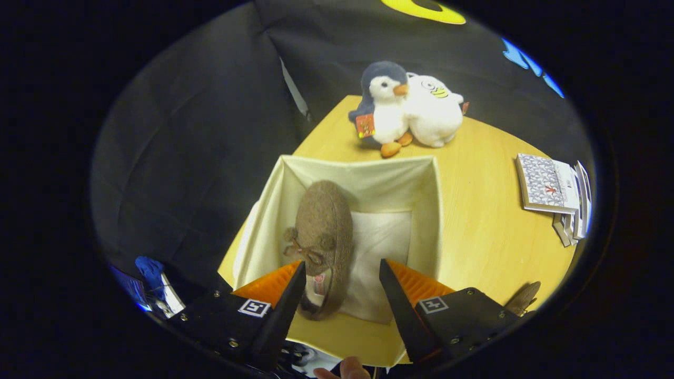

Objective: Open the storage box then place both shoes into the box .Put the left shoe in first, then the right shoe, with the right side of both shoes facing outward in a uniform manner.

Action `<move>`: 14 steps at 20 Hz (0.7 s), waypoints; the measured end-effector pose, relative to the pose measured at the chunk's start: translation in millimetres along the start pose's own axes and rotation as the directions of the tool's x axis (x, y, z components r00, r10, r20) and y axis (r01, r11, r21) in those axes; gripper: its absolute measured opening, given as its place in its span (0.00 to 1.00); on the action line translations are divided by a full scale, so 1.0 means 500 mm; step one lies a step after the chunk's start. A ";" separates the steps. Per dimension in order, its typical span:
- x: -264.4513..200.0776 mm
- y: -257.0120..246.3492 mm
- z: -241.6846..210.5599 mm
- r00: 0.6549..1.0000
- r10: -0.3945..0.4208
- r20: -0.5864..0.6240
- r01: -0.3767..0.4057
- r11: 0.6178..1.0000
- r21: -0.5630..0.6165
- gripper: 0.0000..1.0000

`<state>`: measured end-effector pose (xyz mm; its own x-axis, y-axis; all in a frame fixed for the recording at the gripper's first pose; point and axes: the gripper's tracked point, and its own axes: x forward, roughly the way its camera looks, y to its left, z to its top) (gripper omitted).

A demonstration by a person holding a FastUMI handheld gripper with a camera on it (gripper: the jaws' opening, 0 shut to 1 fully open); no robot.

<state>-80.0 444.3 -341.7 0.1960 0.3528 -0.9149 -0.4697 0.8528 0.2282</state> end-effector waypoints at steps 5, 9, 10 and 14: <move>-0.134 -0.112 0.066 0.989 0.023 0.143 -0.028 0.999 0.031 0.87; -0.215 -0.264 0.025 0.983 -0.024 0.180 0.008 0.996 0.090 0.86; -0.236 -0.308 0.011 0.981 -0.044 0.188 0.023 0.993 0.114 0.86; -0.305 -0.489 -0.069 0.965 -0.168 0.201 0.127 0.971 0.202 0.86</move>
<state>-24.5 168.6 -269.5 0.4408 0.2750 -0.8544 -0.2577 0.9506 0.1729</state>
